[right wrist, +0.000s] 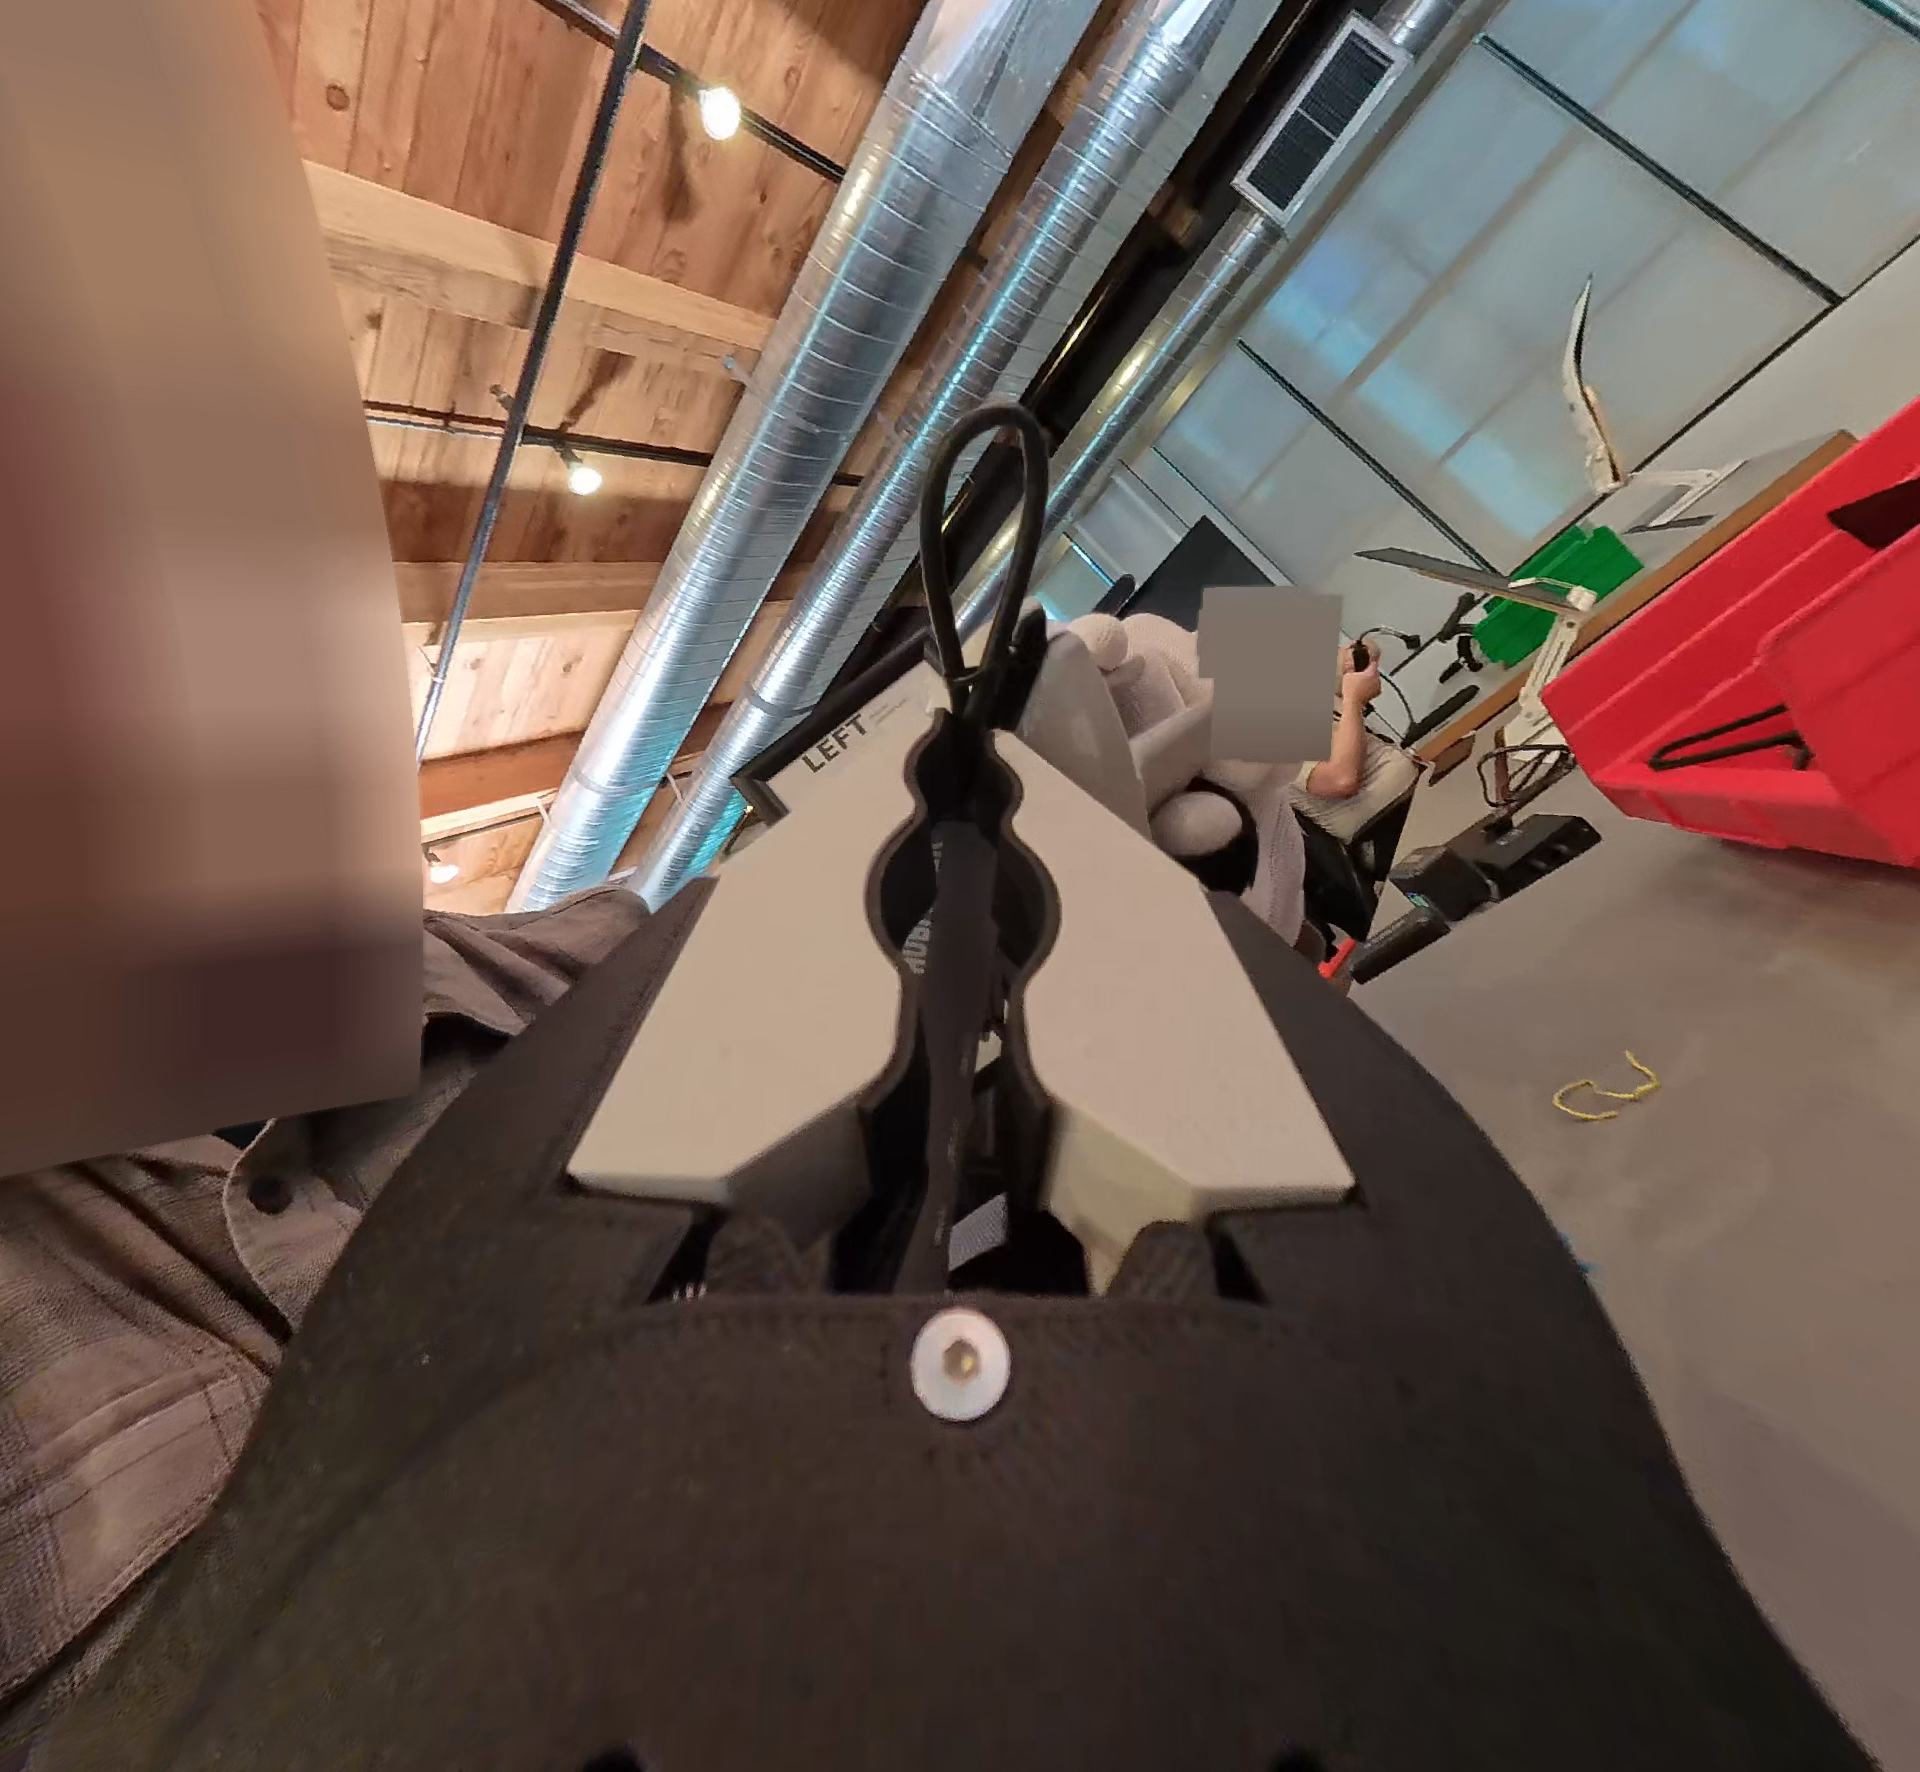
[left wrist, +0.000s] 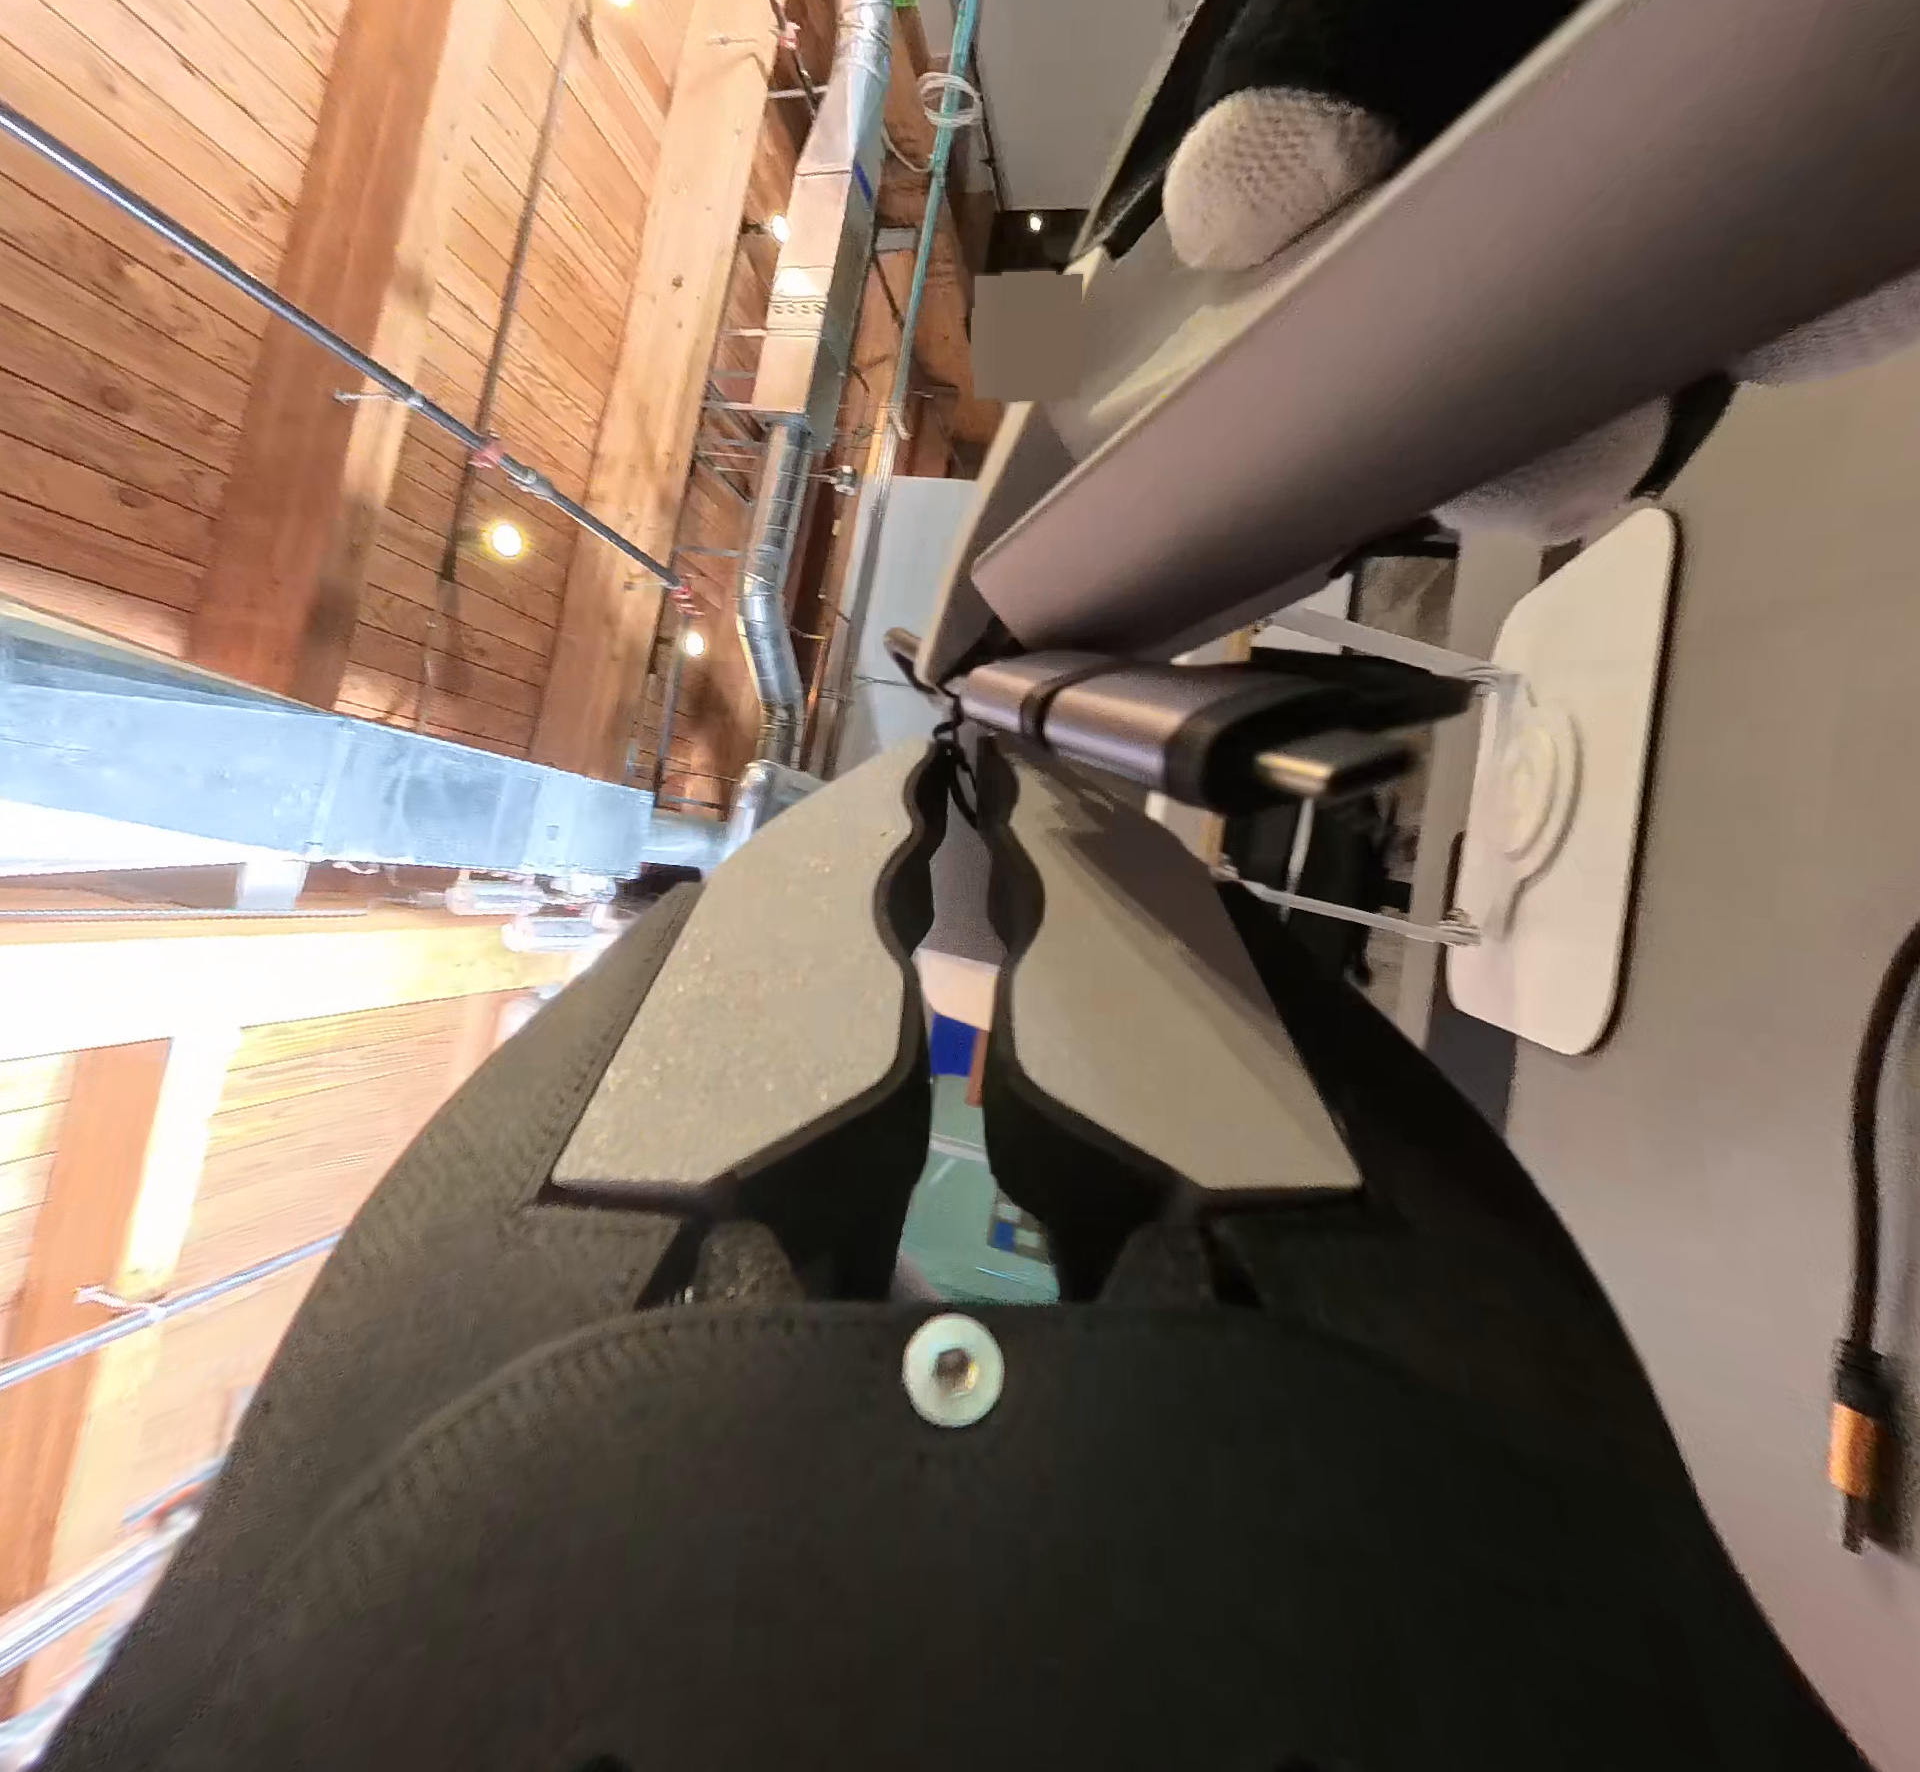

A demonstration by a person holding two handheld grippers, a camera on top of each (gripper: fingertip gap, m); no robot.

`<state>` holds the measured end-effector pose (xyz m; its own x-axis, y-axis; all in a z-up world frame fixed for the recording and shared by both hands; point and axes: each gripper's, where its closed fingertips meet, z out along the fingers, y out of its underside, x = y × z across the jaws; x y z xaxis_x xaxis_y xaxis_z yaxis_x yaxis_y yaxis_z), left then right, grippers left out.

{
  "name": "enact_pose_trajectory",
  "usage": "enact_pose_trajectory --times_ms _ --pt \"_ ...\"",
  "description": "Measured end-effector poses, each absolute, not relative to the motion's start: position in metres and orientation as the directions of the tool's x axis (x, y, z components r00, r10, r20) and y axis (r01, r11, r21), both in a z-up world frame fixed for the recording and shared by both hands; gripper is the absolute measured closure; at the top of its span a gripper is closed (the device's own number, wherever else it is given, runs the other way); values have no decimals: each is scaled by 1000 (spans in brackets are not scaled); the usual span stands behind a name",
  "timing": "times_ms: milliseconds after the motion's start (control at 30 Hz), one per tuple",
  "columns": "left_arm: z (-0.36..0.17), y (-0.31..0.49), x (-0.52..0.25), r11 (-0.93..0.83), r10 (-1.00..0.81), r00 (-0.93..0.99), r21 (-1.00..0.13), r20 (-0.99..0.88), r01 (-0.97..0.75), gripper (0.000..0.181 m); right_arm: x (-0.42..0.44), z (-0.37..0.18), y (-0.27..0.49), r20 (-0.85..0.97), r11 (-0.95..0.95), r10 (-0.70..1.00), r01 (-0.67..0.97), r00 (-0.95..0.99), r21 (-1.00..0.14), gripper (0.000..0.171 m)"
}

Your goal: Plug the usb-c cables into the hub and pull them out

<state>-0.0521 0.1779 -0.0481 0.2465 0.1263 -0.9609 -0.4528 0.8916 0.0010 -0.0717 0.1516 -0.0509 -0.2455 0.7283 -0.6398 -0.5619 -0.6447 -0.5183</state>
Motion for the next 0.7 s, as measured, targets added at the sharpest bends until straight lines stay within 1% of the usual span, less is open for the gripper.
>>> enact_pose_trajectory --times_ms 33,67,167,200,233,267,300,333,367,400,467,533,600,667,700 --pt "-53 180 -52 892 95 230 -19 -969 -451 174 -71 -52 153 -643 -644 728 -559 -238 -523 170" --pt "-55 181 -54 894 48 234 -63 -971 -443 170 -71 -52 152 -639 -642 733 -545 -232 -539 170" --pt "-64 188 -62 877 -150 196 -222 -969 -425 159 -66 -56 151 -640 -639 741 -506 -203 -580 171" --pt "-71 187 -65 872 -241 159 -285 -958 -399 158 -65 -57 149 -635 -643 745 -477 -205 -599 171" --pt "-81 185 -66 839 -384 103 -393 -918 -376 156 -65 -60 147 -636 -644 748 -442 -189 -625 170" --pt "-87 180 -68 772 -549 63 -534 -834 -343 155 -66 -64 145 -640 -654 745 -395 -188 -645 170" --pt "-89 173 -68 670 -707 23 -679 -707 -300 154 -67 -67 140 -638 -660 746 -335 -190 -672 170" --pt "-87 168 -68 538 -831 -12 -800 -555 -266 152 -69 -71 136 -630 -651 757 -283 -173 -705 171" --pt "-85 164 -68 409 -911 -58 -881 -407 -239 150 -70 -73 131 -622 -647 762 -230 -179 -727 171" --pt "-84 158 -68 284 -957 -123 -932 -263 -224 149 -72 -74 125 -610 -637 770 -167 -188 -752 171" --pt "-78 146 -67 51 -967 -254 -979 0 -196 143 -74 -76 113 -583 -603 787 -50 -201 -796 170" --pt "-76 128 -67 -101 -893 -413 -975 176 -197 143 -75 -79 102 -565 -566 796 62 -219 -822 171" --pt "-79 116 -65 -136 -846 -487 -971 217 -196 145 -75 -84 92 -557 -529 796 177 -237 -830 171" --pt "-90 97 -64 -132 -781 -570 -960 254 -246 147 -74 -90 85 -556 -493 795 276 -241 -825 170" --pt "-95 92 -61 -127 -779 -575 -960 251 -248 148 -73 -91 82 -555 -474 794 318 -249 -821 170"
